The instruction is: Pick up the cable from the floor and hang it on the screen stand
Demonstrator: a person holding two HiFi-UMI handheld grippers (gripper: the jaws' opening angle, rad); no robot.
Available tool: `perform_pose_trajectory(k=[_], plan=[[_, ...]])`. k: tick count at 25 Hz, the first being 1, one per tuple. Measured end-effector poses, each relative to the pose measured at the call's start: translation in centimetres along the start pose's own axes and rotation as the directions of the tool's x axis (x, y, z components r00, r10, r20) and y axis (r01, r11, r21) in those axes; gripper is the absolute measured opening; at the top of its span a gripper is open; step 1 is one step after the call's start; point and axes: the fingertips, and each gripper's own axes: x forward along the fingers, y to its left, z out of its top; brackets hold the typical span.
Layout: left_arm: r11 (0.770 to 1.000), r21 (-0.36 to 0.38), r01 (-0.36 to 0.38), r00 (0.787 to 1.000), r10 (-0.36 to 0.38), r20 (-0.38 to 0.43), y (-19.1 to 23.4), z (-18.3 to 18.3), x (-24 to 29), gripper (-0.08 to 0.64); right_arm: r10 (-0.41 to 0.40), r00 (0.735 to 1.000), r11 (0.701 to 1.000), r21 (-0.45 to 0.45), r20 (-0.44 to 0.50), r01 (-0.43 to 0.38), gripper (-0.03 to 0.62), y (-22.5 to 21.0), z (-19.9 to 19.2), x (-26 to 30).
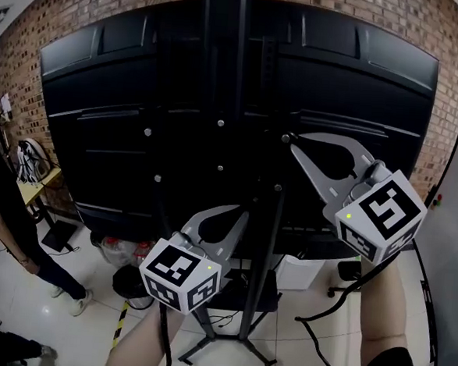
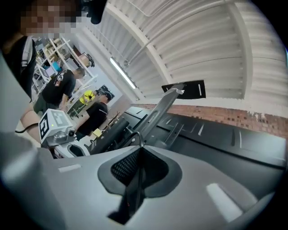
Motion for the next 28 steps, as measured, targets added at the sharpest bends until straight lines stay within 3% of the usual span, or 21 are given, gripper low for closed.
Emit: perform_pose_trajectory(k=[8, 17, 22, 28], plan=[[0.999, 0.039, -0.038, 0.999, 0.038, -0.005, 1.9, 2.7, 1.8, 0.006, 0.010, 0.998, 0.999, 0.052, -0.060, -0.006, 0.020, -5.2, 1.7, 1.6], [0.999, 0.030, -0.028, 0.999, 0.030, -0.043, 1.8, 2.0, 3.5, 0.006, -0.026, 0.979, 0.998, 0.059, -0.202, 0.039, 0.020, -8.9, -1.1, 3.0], [0.999, 0.026, -0.028, 0.999, 0.029, -0.044, 2.2, 1.8, 3.5, 0.006, -0.119, 0.942, 0.993, -0.030, -0.313, 0.116, 0.019, -9.4, -2.9, 0.7], [0.999, 0.002, -0.036, 0.998, 0.036, -0.047, 3.0, 0.8, 2.9, 0.006, -0.199, 0.918, 0.979, -0.110, -0.343, 0.171, 0.020, -6.4, -4.8, -2.4]])
